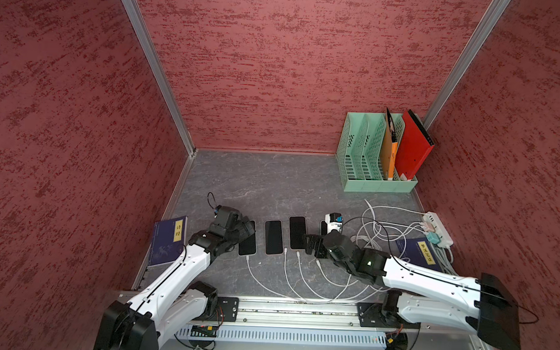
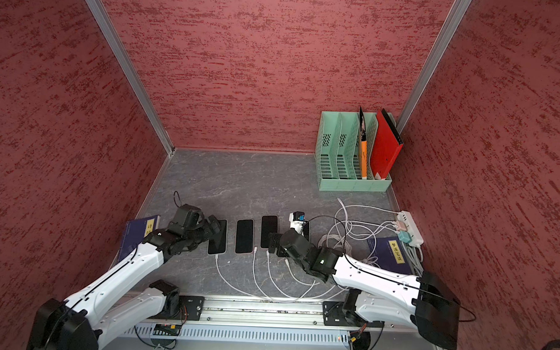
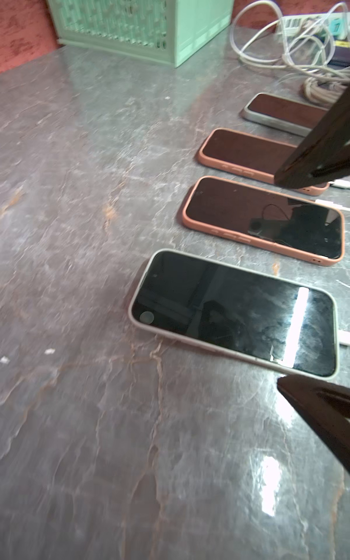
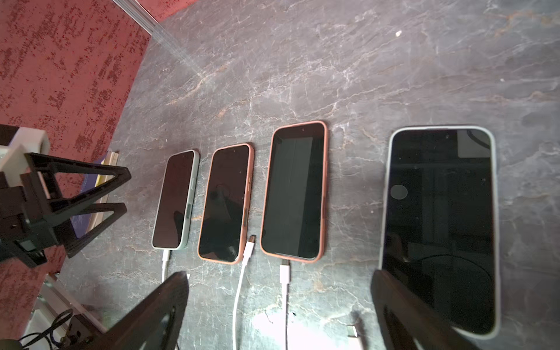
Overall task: Unplug the charging cable from the phone
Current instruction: Pick up the phone at the center of the board.
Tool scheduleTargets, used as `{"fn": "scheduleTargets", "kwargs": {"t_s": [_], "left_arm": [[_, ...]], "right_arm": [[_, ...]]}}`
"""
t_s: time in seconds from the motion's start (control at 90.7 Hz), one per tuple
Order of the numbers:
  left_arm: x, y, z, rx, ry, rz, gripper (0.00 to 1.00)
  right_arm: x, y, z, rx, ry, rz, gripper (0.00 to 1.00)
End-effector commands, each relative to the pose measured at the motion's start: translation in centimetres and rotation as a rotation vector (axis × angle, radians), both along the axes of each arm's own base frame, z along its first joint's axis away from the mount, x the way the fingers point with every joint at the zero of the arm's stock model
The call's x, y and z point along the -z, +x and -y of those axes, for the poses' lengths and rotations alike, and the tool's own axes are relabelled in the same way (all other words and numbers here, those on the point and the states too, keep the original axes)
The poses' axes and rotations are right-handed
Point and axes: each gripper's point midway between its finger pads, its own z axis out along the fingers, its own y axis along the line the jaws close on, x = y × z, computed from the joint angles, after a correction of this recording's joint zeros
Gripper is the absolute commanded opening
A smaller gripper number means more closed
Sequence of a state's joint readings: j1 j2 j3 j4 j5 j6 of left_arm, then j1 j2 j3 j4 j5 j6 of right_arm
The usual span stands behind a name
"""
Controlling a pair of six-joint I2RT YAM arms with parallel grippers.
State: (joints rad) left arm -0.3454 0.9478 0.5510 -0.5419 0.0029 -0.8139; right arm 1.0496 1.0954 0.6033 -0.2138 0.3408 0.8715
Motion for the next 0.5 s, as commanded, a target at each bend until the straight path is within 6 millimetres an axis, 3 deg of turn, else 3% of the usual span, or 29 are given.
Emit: {"fn": "scheduleTargets", "kwargs": {"t_s": [0.0, 0.275, 0.485], "left_arm": [[-1.2, 0.1, 0.2, 0.061, 0.053, 0.02, 1.0], [-0.2, -0.8, 2.4, 0.184, 0.381, -0.025, 1.0], [0.8, -0.4, 3.6, 0.211, 0.421, -0.075, 1.0]], "right_arm": [[0.1, -0.1, 0.2, -0.02, 0.006, 0.009, 0.98], [0.6, -0.1, 0.4, -0.005, -0.01, -0.008, 0.98], [1.5, 0.1, -0.6, -0.024, -0.036, -0.033, 0.98]]}}
